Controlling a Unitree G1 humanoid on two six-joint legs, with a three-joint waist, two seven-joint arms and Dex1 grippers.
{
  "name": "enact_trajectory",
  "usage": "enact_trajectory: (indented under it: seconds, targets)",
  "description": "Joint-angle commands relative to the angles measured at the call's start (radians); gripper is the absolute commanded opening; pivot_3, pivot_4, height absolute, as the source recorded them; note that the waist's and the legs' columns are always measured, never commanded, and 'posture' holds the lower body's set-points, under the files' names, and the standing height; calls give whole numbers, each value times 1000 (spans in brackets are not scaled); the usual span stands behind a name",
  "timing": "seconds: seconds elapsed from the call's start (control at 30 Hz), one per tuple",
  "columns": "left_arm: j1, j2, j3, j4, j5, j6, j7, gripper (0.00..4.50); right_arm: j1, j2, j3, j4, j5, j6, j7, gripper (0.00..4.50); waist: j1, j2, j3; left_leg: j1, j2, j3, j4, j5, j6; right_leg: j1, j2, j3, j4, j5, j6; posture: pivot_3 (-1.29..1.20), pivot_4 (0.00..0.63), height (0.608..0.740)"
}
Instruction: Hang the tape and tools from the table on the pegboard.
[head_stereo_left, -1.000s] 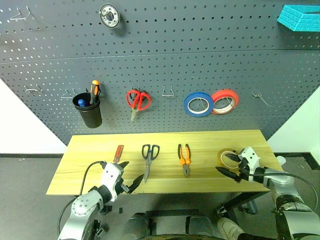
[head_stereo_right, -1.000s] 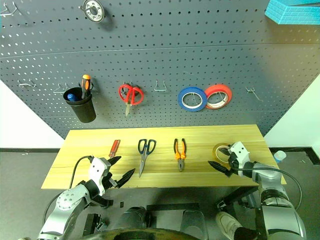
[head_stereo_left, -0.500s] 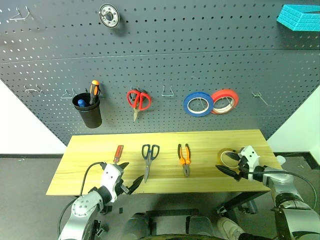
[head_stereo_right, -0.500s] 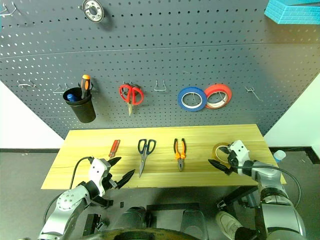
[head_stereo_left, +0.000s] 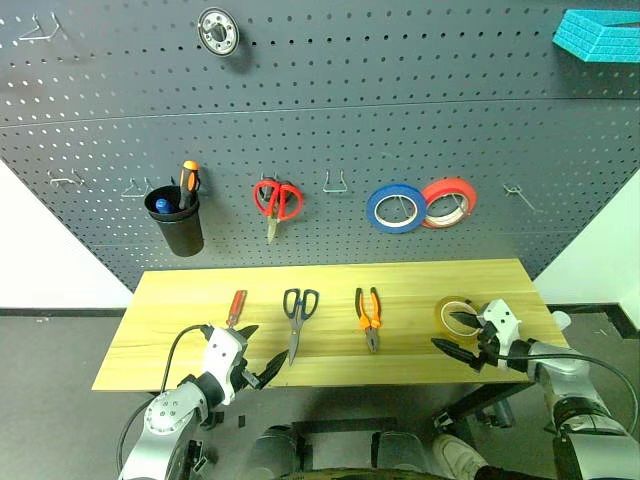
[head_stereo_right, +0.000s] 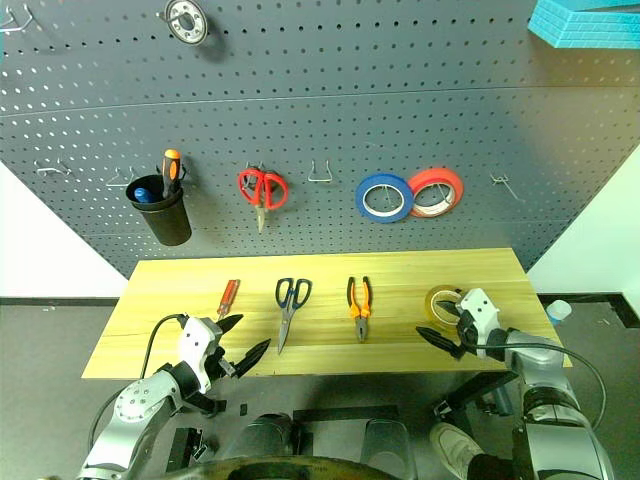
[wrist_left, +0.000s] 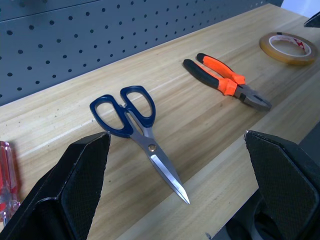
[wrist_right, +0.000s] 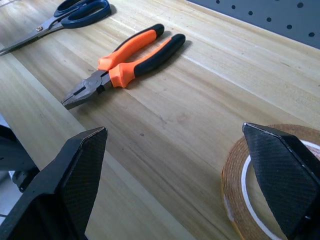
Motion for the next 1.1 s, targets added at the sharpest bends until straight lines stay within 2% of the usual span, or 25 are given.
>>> enact_trajectory:
  seconds: [0.03, 0.43, 0.7, 0.87, 1.03, 1.1]
  targets:
    - [-12, 2, -4, -5, 5, -22, -4, 4472, -29, 3, -9, -30, 14, 9, -5, 4500, 0, 0, 0, 0, 0, 0, 0, 0, 0, 0, 0, 0, 0, 0, 0, -41, 0, 739]
    - [-42, 4, -13, -14, -7, -22, -26, 4472, -100, -27, -8, 122, -33, -17, -50, 4500, 2, -1, 0, 0, 0, 0, 0, 0, 0, 0, 0, 0, 0, 1, 0, -30, 0, 739]
    - [-278, 15, -116, 64, 7, 41, -157, 4472, -81, -19, 6, 123, -71, -80, -90, 4500, -3, -1, 1, 0, 0, 1, 2, 0, 0, 1, 1, 1, 0, 3, 1, -40, 0, 739]
    - [-380, 9, -171, 116, 15, 68, -217, 4472, -96, -29, 60, 124, -157, -94, -202, 4500, -12, -1, 1, 1, 0, 1, 2, 0, 0, 1, 1, 2, 0, 4, 2, -72, 0, 739]
    - [-411, -7, -199, 147, 25, 67, -238, 4472, -152, -32, 140, 97, -258, -109, -324, 4500, -38, -2, 1, 0, 0, 1, 3, 0, 0, 1, 1, 3, 0, 4, 3, -103, 0, 739]
    - [-408, -12, -205, 148, 27, 68, -239, 4472, -138, -12, 177, 23, -294, -128, -374, 4500, -47, -2, 1, 0, 0, 2, 3, 0, 0, 1, 1, 4, 0, 4, 3, -104, 0, 739]
